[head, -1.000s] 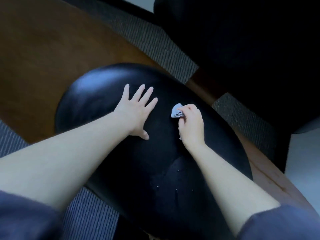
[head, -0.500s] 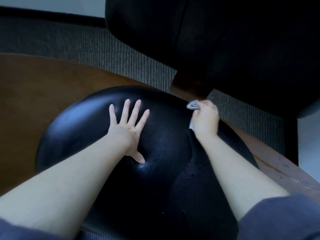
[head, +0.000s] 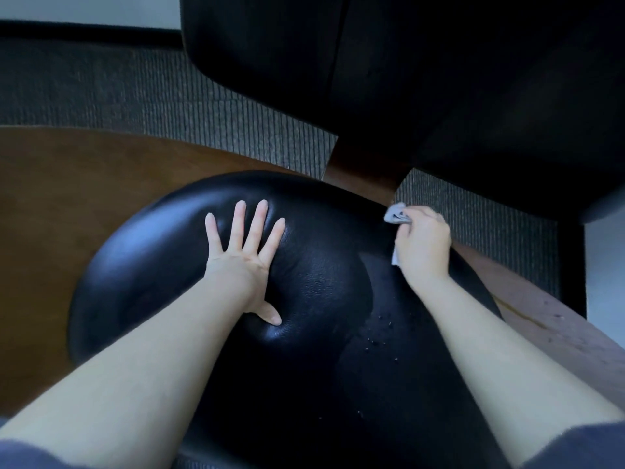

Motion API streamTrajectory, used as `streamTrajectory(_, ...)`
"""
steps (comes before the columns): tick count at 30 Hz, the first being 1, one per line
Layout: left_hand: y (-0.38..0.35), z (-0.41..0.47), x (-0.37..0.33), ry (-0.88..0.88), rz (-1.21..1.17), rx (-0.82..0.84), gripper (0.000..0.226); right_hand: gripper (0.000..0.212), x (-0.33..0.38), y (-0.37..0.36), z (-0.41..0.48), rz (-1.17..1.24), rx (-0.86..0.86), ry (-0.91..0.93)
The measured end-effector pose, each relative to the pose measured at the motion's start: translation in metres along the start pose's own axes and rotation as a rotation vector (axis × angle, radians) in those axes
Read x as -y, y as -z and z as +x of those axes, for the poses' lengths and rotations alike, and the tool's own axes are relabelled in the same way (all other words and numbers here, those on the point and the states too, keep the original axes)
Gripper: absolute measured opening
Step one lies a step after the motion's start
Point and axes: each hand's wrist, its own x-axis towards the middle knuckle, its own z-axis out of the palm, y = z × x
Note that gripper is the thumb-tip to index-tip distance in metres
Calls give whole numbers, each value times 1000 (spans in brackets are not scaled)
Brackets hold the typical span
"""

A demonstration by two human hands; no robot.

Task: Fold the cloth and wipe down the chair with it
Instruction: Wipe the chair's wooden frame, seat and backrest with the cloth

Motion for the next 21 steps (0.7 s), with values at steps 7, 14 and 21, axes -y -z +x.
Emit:
streamTrajectory(7,-3,2,0,9,-1,-6,152,36,97,-50,18,199,147,87)
streamTrajectory(14,0,0,-2,7,0,7,152,36,26,-24,3,33,34,142)
streamTrajectory(21,-8,2,2,-34,-15,-46,150,36,117,-68,9,309,74,255)
